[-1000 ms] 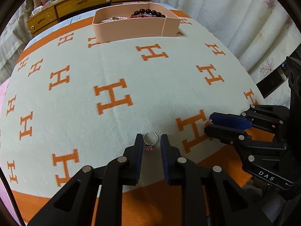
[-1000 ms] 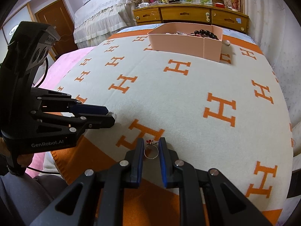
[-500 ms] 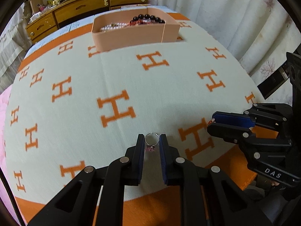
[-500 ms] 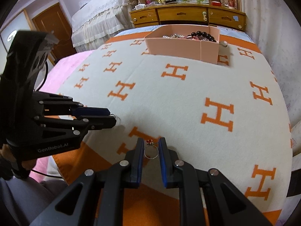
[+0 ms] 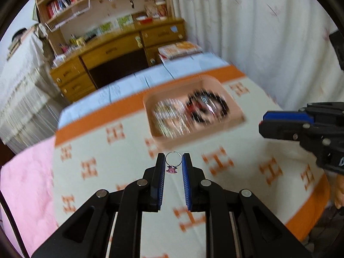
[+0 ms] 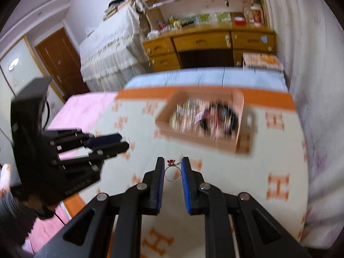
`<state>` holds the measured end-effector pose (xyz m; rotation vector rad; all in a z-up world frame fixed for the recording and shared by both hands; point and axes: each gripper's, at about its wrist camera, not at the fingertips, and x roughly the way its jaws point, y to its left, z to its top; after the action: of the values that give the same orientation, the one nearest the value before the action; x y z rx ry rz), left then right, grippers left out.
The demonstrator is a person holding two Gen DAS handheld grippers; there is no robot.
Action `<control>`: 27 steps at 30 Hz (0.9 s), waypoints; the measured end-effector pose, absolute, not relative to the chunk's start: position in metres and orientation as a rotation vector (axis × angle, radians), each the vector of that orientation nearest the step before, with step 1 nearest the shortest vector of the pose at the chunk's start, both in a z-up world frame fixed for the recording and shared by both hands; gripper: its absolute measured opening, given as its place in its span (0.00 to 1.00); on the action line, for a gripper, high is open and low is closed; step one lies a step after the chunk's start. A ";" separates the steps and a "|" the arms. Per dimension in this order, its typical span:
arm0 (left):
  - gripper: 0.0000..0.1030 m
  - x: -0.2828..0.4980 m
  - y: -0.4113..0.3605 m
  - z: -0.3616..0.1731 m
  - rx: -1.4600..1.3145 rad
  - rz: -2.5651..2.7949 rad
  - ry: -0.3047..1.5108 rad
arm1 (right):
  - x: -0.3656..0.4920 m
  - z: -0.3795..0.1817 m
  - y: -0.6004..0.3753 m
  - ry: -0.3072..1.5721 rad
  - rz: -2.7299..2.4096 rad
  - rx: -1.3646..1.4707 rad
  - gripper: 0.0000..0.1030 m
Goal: Organize jewelry
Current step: 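Carry both rings into the pink tray and open both tools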
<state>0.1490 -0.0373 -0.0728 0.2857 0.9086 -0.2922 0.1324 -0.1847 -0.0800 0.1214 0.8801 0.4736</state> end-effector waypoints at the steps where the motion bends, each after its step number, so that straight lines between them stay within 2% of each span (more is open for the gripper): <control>1: 0.13 0.157 -0.038 -0.069 0.285 -0.288 0.902 | 0.140 -0.072 -0.184 0.874 0.470 0.133 0.15; 9: 0.13 0.238 -0.040 -0.045 0.193 -0.254 0.915 | 0.218 -0.032 -0.179 0.837 0.375 0.150 0.15; 15: 0.13 0.285 -0.039 -0.071 0.127 -0.235 0.976 | 0.274 -0.064 -0.191 0.950 0.310 0.251 0.15; 23: 0.13 0.316 -0.045 -0.111 0.039 -0.244 1.049 | 0.305 -0.106 -0.196 1.049 0.281 0.315 0.16; 24: 0.15 0.316 -0.047 -0.112 0.036 -0.245 1.049 | 0.307 -0.109 -0.195 1.053 0.282 0.321 0.16; 26: 0.26 0.318 -0.049 -0.115 0.031 -0.247 1.044 | 0.310 -0.112 -0.191 1.065 0.292 0.336 0.16; 27: 0.39 0.318 -0.050 -0.116 0.032 -0.251 1.042 | 0.312 -0.112 -0.190 1.072 0.293 0.344 0.16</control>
<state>0.3178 -0.0505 -0.1163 0.0317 1.0415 -0.2509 0.3122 -0.1901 -0.1124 0.3442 1.0716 0.2928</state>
